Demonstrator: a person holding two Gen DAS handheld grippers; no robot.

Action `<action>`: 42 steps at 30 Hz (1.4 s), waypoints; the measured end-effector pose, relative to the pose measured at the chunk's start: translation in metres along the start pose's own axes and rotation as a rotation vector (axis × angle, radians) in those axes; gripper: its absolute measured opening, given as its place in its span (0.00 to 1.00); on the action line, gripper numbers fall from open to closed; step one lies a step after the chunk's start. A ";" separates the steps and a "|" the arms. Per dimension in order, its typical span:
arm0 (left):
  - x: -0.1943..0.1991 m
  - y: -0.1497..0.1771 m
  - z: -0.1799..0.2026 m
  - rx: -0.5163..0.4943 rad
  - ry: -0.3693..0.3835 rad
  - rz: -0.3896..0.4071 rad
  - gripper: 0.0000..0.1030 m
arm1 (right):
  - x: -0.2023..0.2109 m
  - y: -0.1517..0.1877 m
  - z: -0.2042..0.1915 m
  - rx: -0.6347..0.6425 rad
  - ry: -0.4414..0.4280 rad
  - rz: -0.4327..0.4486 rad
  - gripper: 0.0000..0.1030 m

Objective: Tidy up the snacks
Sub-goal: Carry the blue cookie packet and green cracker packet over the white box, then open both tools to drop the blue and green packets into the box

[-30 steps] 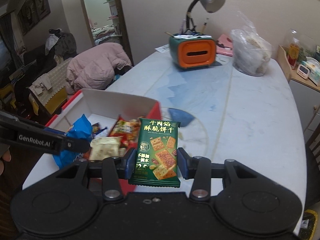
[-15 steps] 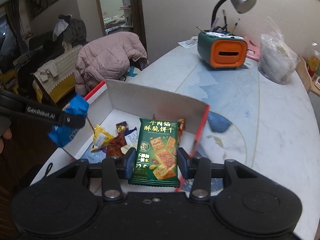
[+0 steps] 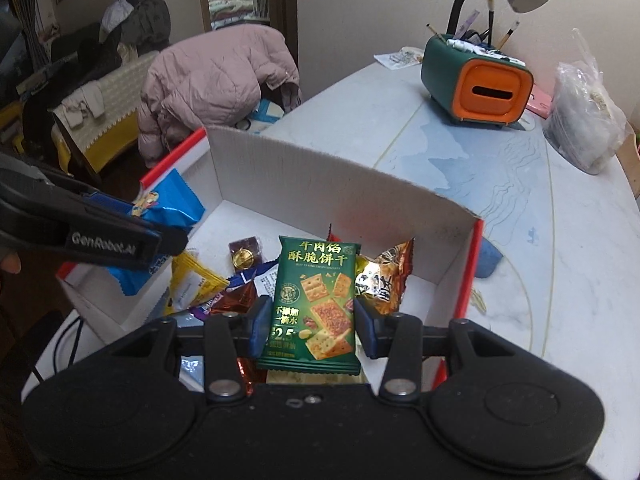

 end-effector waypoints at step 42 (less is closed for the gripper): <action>0.030 0.019 0.011 -0.034 0.047 0.082 0.61 | 0.035 -0.001 0.006 -0.128 -0.078 0.074 0.69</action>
Point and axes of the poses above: each gripper's, at about its wrist camera, not at the fingertips, and x roughly against the way its jaws point, z to its right, y to its underside, the point moved 6 cm from there along -x, roughly the way its jaws point, and after that the axes turned 3 degrees about y, right-handed, at the moved point
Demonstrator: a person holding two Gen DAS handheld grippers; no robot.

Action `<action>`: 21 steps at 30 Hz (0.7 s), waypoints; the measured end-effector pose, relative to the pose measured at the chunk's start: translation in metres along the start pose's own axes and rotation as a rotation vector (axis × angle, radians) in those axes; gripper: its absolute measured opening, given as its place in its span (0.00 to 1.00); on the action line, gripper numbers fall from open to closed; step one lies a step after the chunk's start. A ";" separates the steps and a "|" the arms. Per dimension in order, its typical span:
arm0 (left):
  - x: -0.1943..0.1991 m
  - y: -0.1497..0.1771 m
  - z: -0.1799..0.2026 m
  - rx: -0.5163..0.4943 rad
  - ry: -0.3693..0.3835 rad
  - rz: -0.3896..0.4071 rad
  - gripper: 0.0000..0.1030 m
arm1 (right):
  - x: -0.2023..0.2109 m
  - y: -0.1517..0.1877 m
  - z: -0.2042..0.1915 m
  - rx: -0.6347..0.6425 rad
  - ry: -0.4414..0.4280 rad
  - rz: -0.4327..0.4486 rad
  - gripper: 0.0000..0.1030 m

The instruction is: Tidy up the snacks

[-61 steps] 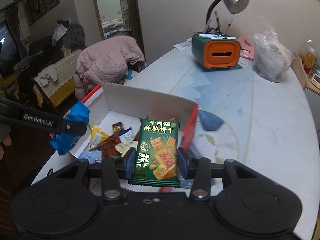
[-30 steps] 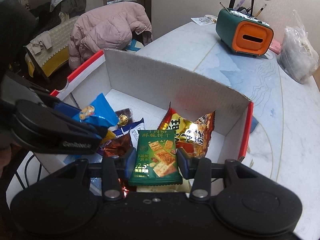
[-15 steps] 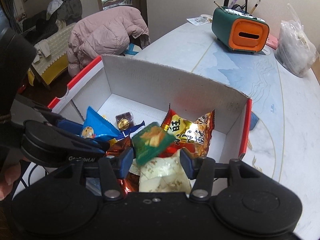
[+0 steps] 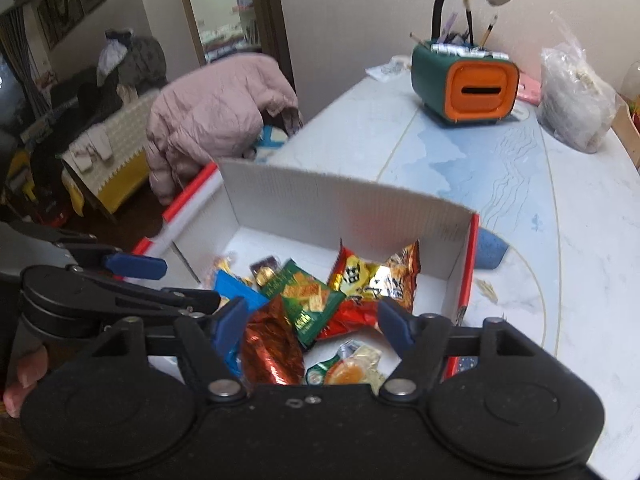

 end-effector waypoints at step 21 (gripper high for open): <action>0.086 0.002 0.028 -0.012 0.083 0.236 0.77 | 0.094 -0.002 0.003 0.012 -0.039 0.253 1.00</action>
Point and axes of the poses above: each gripper's, at about its wrist camera, not at the fingertips, and x roughly against the way its jaws point, z to its right, y to its underside, the point moved 6 cm from there along -x, roughly the way its jaws point, and after that the axes turned 3 degrees about y, right-handed, at the moved point
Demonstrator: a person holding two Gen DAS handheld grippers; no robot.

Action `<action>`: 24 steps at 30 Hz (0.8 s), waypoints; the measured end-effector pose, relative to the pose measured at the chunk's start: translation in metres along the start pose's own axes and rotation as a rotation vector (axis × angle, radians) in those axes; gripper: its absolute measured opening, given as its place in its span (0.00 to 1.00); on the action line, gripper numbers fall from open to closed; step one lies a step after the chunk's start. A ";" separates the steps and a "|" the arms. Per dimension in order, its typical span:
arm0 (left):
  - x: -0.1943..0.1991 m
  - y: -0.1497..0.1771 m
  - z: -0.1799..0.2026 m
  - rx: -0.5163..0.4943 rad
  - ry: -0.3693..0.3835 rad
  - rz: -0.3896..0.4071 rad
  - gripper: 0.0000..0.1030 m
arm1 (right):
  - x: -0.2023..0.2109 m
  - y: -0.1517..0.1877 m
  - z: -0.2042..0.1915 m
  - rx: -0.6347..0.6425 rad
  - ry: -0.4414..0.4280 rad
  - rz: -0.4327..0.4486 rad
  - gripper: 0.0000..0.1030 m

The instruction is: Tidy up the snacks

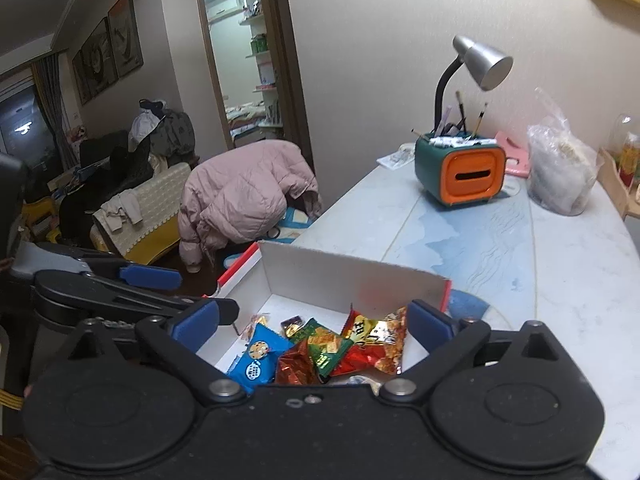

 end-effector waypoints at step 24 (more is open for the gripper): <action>0.032 0.031 0.009 0.051 -0.006 0.044 0.94 | 0.037 0.040 0.012 -0.133 0.069 0.058 1.00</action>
Point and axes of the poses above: each gripper's, at about its wrist camera, not at the fingertips, and x roughly against the way its jaws point, z to its right, y to its underside, the point moved 6 cm from there along -x, roughly the way its jaws point, and after that the axes turned 3 degrees about y, right-handed, at the moved point
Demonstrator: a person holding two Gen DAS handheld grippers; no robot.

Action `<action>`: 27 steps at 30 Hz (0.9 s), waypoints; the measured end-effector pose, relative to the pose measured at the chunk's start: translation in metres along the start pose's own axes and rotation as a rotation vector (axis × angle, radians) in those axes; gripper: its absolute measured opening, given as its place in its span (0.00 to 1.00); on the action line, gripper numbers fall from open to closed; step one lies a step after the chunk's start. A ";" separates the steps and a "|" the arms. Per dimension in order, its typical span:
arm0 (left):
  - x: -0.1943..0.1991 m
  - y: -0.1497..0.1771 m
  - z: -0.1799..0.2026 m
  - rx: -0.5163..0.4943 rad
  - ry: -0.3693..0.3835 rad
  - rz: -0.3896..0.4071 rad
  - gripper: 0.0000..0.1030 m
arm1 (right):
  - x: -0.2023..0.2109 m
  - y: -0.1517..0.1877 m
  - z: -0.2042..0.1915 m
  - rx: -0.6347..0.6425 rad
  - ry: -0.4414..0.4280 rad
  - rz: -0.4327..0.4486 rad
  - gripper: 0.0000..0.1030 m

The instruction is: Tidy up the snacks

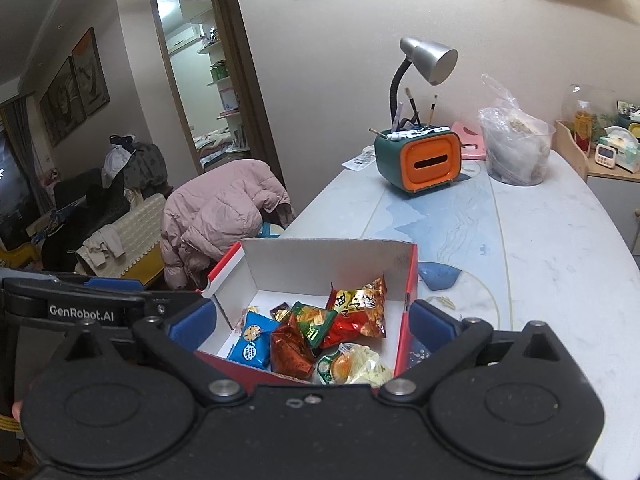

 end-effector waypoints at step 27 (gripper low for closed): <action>0.008 0.007 -0.002 0.035 -0.071 0.035 0.94 | 0.002 0.012 -0.006 -0.003 0.055 -0.017 1.00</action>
Point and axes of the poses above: each gripper's, at about its wrist camera, not at the fingertips, and x roughly against the way its jaws point, z to its right, y to its underside, the point moved 6 cm from there along -x, roughly the way its jaws point, and after that the axes turned 3 degrees about y, right-handed, at the moved point
